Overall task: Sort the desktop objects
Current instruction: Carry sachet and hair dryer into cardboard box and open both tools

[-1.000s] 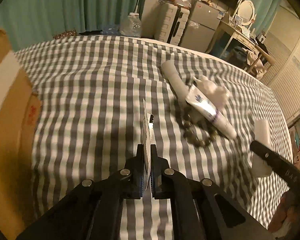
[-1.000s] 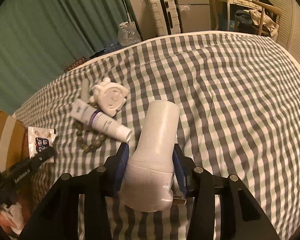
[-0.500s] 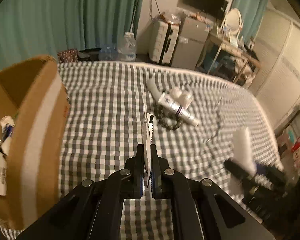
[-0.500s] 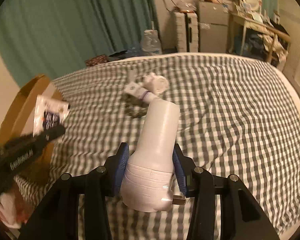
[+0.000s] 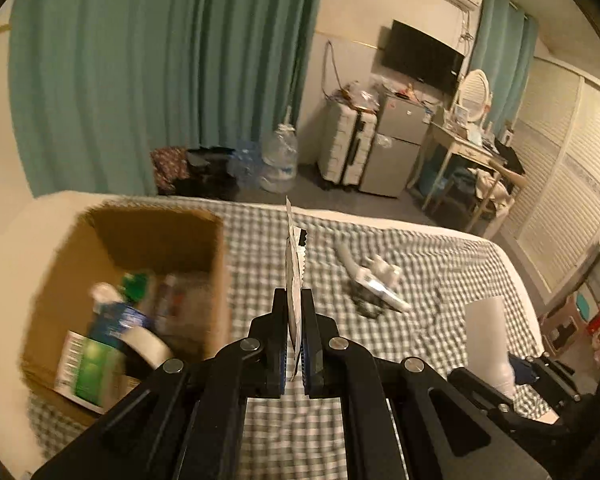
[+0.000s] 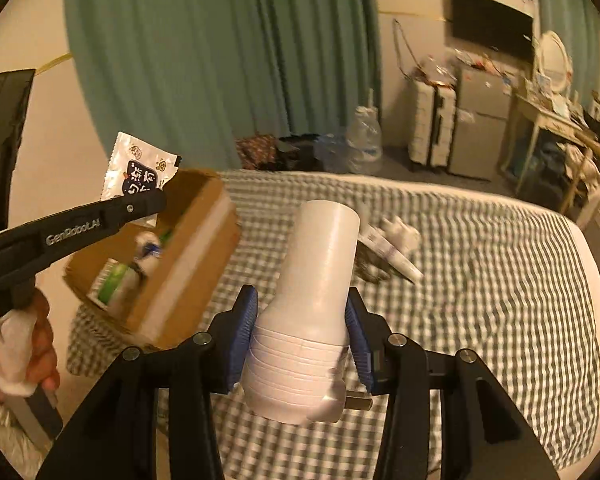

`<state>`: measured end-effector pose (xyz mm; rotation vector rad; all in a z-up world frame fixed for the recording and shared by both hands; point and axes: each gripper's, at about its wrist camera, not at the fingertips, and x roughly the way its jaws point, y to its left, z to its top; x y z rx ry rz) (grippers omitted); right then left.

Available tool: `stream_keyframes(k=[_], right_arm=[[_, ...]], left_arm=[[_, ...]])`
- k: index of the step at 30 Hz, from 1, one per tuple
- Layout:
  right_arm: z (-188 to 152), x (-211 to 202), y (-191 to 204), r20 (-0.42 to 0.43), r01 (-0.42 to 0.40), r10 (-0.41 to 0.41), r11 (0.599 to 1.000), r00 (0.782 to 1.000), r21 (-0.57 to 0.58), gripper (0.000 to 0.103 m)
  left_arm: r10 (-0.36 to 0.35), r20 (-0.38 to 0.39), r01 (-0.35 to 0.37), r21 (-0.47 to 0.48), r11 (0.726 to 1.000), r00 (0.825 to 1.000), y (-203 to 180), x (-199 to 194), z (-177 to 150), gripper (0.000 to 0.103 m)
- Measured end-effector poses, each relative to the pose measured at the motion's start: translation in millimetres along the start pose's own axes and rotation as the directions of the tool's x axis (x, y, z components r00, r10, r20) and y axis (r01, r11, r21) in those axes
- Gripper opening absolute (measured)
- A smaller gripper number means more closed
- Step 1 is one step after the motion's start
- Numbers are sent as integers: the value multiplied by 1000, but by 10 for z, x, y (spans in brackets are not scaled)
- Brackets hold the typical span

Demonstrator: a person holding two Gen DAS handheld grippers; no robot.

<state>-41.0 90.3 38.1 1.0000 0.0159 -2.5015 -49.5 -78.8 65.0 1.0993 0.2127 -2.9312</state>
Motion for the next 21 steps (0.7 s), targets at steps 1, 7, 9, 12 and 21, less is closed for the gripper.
stream_keyframes(k=[1,7,9,12,21], right_arm=[[49,-20,121,6,-18,19,1000,1000,-15,43],[243,-15,578,-1,-139,139,989,990,-41,44],[285,38,726,-23,-190,189,981,982,-36,44],[306,146,975,-43,-225,223,972,974,-60,44],[422,916,1499,-158,-290,278,955,948,-65,44]], left_arm=[[12,7,-12,1,1000,1000,84,-46,31,5],[64,12,-64,-28,998,998,686,-200,42,5],[88,7,-87,-36,996,996,869,-183,16,5],[108,-11,-108,-69,992,994,1165,-123,-55,5],[141,-117,-154,-115,981,983,1728,454,-341,5]])
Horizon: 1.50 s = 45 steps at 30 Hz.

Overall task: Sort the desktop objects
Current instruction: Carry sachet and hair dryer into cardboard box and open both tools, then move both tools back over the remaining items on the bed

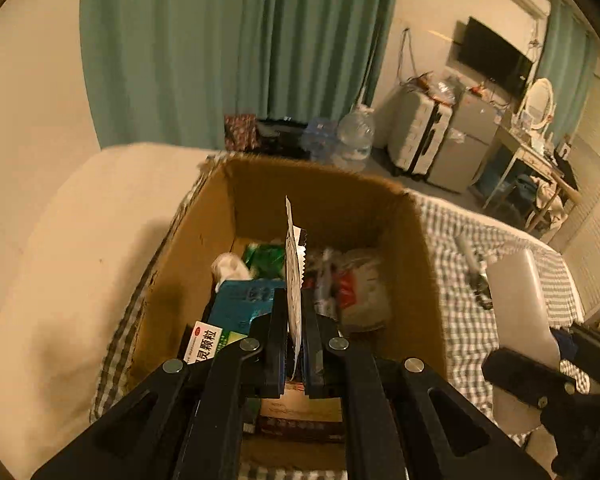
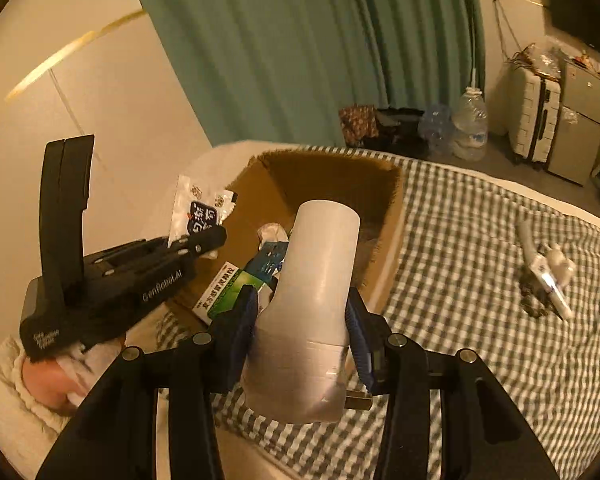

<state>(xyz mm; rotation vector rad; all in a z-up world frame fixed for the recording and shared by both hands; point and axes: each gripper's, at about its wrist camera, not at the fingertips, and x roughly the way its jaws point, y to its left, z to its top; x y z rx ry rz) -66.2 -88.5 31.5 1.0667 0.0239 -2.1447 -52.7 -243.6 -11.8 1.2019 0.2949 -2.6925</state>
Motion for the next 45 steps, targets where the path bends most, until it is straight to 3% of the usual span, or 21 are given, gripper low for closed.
stream_keyframes(k=[9,10,11,12,13,14,18,24,34,39,45], right_arm=[[513,835,-96,-42,22,-20,998,999,53,44],[581,892,-128,-31,21,-18,997,999,74,45],[621,914,-156,-24,18,-16,996,1000,91,50],[657,923,-185,-22,19,-17,994,1000,109,72],[686,915,-238,-20,32,-29,990,999,135,88],[686,864,-296,0,50,-50,985,999,165,88],[628,624,-536,50,82,-93,977,994,196,88],[231,66,-842,95,198,-223,955,970,219,88],[-598,-1021,-1476,157,374,-422,889,893,264,90],[-873,-1290,-1681,187,388,-432,892,882,232,95],[-1114,-1322,-2000,171,299,-353,914,920,275,97]], left_arm=[[10,-56,-10,10,1000,998,181,591,36,7],[26,-56,-25,16,1000,998,180,618,46,18],[33,-63,-31,26,999,997,175,646,56,45],[49,-77,-47,33,998,996,164,667,61,65],[73,-87,-70,33,997,994,160,670,65,95],[92,-82,-90,26,996,992,155,651,58,98],[127,-41,-126,23,992,991,85,466,-20,99],[81,-28,-81,-11,997,996,-238,92,-204,100],[13,95,-13,2,1000,995,-1270,-483,-506,103],[-6,123,6,-5,1000,992,-1686,-539,-798,103],[-40,50,38,47,998,998,-1987,-355,-951,103]])
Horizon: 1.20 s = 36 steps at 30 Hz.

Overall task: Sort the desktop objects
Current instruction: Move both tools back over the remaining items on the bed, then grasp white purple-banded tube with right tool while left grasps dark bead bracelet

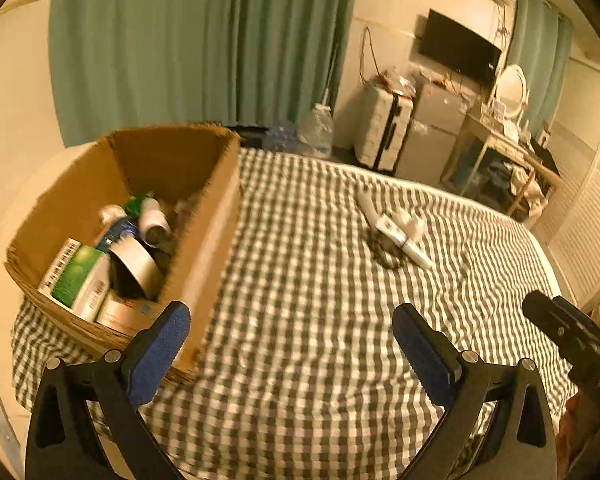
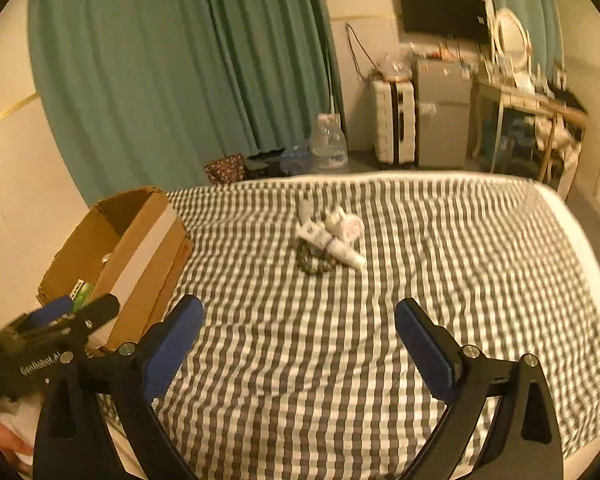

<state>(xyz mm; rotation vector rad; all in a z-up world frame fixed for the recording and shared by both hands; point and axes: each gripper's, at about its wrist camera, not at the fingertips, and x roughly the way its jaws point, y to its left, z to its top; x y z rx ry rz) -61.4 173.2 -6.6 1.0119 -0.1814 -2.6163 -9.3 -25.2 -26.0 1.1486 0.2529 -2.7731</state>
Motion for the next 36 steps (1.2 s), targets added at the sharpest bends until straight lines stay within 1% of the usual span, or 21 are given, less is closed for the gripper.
stream_keyframes(k=[2,4,8,9,11,13,16,18,20,21,22,24,25,29,33,35,36], right_arm=[[-58,16,-108,-9,-6,6,999,1000,36,97],[-82,65,-224,-11,6,-5,998,1000,68,97],[-116,209,-393,-15,46,-45,995,999,90,97],[-136,249,-427,-17,45,-44,995,999,93,97],[-168,399,-510,-54,46,-41,994,998,99,97],[-176,542,-562,-83,74,-67,993,994,91,97],[-141,741,-608,-100,61,-52,995,994,80,97],[-77,849,-643,-84,45,-38,996,996,80,96],[0,956,-644,-65,28,-25,998,998,50,89],[59,1053,-631,-67,17,-16,1000,998,12,82],[98,1164,-622,-83,4,-6,1000,997,-19,64],[159,1406,-617,-134,-27,20,998,991,-52,42],[189,1589,-612,-173,-51,39,997,984,-65,42],[249,2014,-518,-227,-82,46,986,973,-148,42],[327,2288,-428,-217,-81,39,978,975,-191,42],[348,2374,-372,-192,-64,18,970,981,-236,43],[353,2418,-350,-194,-59,9,966,981,-253,44]], left_arm=[[-1,-19,1,14,1000,1000,-82,98,-8,103],[1,-30,-1,24,1000,1000,-145,183,-35,103],[22,-69,-19,39,999,997,-241,462,-87,103],[24,-80,-20,45,999,997,-255,532,-97,103],[22,-102,-17,46,999,995,-277,680,-112,103],[4,-119,0,31,1000,993,-285,830,-108,103],[9,-158,-5,22,1000,987,-342,1116,-79,103],[10,-172,-4,33,999,985,-378,1262,-41,103],[18,-181,-11,40,999,983,-412,1383,-16,103],[18,-188,-10,41,999,982,-430,1457,3,103],[16,-193,-9,37,999,981,-441,1523,16,103],[9,-202,-4,23,1000,979,-441,1665,32,103],[5,-208,-1,19,1000,978,-440,1724,35,103],[-11,-212,19,36,999,977,-453,1912,79,103],[20,-181,-6,77,997,983,-475,2120,193,103],[26,-171,-14,72,997,985,-461,2190,232,103],[30,-170,-18,68,997,985,-448,2233,246,103]])
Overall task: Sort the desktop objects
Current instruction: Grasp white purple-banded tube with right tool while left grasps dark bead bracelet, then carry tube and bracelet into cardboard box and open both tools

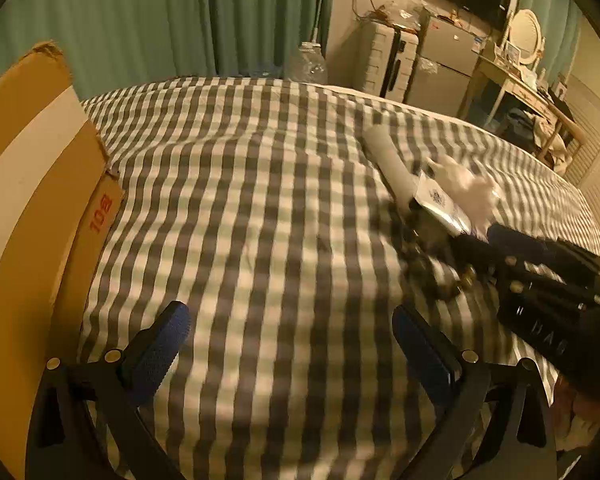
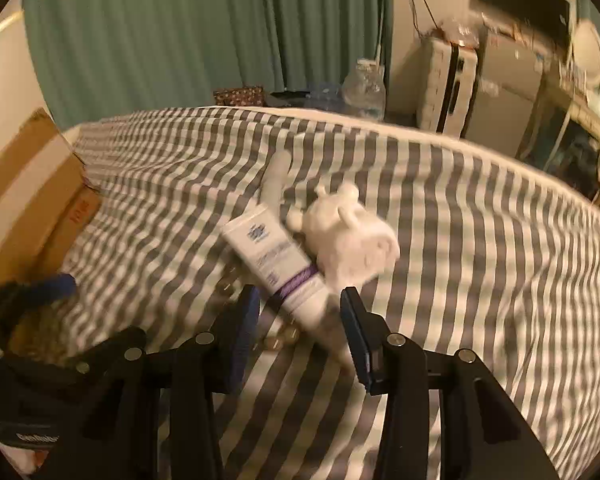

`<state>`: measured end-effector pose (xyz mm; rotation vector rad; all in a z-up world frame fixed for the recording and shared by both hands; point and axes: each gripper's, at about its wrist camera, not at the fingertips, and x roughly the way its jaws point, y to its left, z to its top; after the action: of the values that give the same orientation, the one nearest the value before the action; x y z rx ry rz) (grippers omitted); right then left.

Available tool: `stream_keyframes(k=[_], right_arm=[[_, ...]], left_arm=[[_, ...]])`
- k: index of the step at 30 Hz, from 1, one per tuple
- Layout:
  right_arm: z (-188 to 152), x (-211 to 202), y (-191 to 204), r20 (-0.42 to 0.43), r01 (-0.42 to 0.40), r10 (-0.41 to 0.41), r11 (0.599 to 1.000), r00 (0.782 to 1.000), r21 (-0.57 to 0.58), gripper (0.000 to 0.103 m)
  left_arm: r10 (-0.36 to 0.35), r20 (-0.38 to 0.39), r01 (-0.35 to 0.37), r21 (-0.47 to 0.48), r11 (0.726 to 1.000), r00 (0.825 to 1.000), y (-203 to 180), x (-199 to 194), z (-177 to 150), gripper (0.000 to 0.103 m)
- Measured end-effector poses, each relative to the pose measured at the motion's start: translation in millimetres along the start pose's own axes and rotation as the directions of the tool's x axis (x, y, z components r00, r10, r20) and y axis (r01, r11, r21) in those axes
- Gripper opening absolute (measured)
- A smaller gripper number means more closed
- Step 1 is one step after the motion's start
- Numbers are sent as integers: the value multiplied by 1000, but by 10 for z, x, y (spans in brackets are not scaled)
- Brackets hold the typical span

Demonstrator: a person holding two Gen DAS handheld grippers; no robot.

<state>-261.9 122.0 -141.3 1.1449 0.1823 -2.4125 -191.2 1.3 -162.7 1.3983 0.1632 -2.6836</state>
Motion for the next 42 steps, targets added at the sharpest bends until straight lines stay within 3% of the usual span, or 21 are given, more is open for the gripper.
stream_keyframes(k=[3,5,8,9,13,16,20,22,23,25,26,28,29,42], right_arm=[[28,160,-4,-27,9,-9,1000,1000,-11,46],[0,168,-43,-22,-13,13,1000,1000,16,41],[-64,93,-165,-36,-18,21,997,999,81,19],[-99,23,-228,-31,-40,45,992,999,120,18],[-233,-306,-409,-10,4,-2,983,1000,184,17],[-308,-472,-568,-14,57,-55,972,998,227,17],[-369,-541,-767,-14,49,-47,947,999,317,17],[-371,-567,-795,-13,55,-53,950,998,309,17],[-366,-594,-788,-7,64,-65,952,998,298,17],[-356,-587,-806,-13,59,-58,954,998,293,17],[-360,-578,-817,-14,61,-59,952,998,299,17],[-386,-548,-859,-24,42,-36,946,999,321,17],[-390,-541,-875,-24,38,-31,942,999,332,17],[-459,-783,-751,1,18,-19,943,1000,331,17]], left_arm=[[7,-22,-7,-6,1000,1000,30,102,14,103],[2,-31,-3,-6,1000,1000,32,138,-2,103],[-19,-24,19,5,1000,1000,-37,118,-26,103],[-40,-18,40,11,999,999,-85,97,-36,103],[-156,5,155,64,986,988,-347,33,-27,103],[-186,-7,185,118,976,983,-572,88,-7,103],[-174,-34,177,163,971,984,-771,277,59,103],[-211,-57,218,163,962,976,-796,362,75,101],[-225,-77,235,162,958,971,-793,377,84,94],[-240,-91,253,166,953,966,-783,316,62,67],[-273,-107,287,161,944,956,-750,282,65,44],[-292,-130,310,157,938,948,-702,244,72,28],[-287,-129,306,164,938,949,-670,207,58,14],[-331,-21,332,117,936,943,-201,-437,74,11]])
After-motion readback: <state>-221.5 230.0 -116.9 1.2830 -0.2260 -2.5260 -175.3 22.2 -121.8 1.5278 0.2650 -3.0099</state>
